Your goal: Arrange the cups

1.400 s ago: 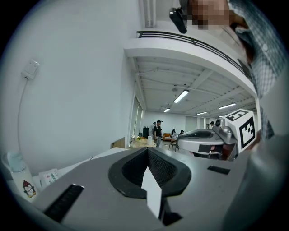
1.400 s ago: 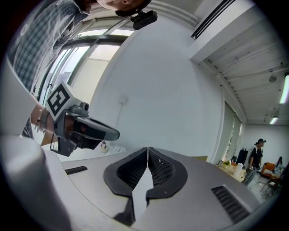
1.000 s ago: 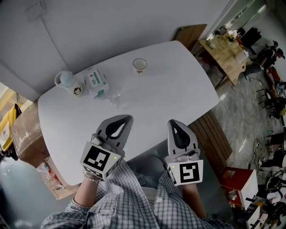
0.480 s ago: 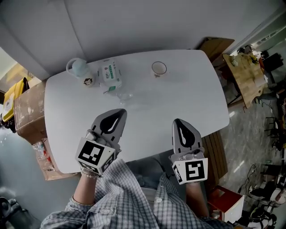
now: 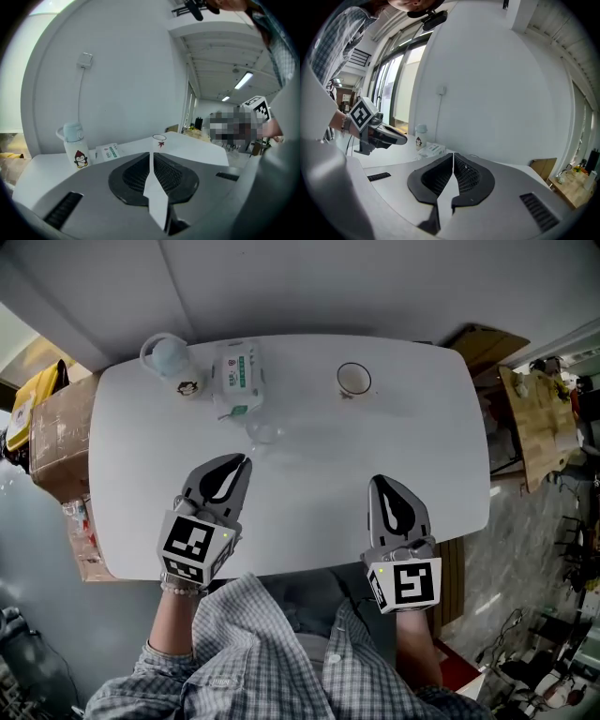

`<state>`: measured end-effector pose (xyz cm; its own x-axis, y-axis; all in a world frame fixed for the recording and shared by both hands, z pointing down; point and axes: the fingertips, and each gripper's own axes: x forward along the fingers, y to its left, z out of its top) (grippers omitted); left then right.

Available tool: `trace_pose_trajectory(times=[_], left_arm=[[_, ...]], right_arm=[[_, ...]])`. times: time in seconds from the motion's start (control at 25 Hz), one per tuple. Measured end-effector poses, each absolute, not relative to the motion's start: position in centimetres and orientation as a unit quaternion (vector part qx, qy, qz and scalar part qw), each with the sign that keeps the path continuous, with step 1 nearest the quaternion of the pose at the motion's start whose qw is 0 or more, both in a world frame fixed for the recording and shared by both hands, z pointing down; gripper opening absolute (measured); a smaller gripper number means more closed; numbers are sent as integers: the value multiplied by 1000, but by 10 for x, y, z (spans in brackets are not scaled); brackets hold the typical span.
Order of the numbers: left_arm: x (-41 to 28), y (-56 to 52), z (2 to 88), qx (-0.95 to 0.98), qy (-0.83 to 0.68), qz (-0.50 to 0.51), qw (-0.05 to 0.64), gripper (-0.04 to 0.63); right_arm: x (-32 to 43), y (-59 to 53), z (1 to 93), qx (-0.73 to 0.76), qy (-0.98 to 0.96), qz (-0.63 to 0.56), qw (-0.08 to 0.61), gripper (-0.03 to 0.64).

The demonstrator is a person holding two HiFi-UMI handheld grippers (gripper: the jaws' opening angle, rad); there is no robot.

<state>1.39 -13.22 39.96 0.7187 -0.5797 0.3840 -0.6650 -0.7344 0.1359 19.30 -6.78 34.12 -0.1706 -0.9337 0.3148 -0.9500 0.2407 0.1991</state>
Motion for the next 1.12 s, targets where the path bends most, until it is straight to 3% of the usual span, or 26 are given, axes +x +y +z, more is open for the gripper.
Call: trace_pose_trajectory(times=[0.12, 0.32, 1.12], left_arm=[[14, -137, 416, 910, -347, 184, 134, 12], [16, -137, 444, 899, -348, 234, 127, 89], [27, -156, 510, 864, -383, 278, 174, 97]], right_arm=[[200, -78, 351, 602, -774, 27, 195, 23], [209, -94, 365, 585, -786, 36, 199, 23], [254, -153, 428, 545, -798, 54, 252, 25]])
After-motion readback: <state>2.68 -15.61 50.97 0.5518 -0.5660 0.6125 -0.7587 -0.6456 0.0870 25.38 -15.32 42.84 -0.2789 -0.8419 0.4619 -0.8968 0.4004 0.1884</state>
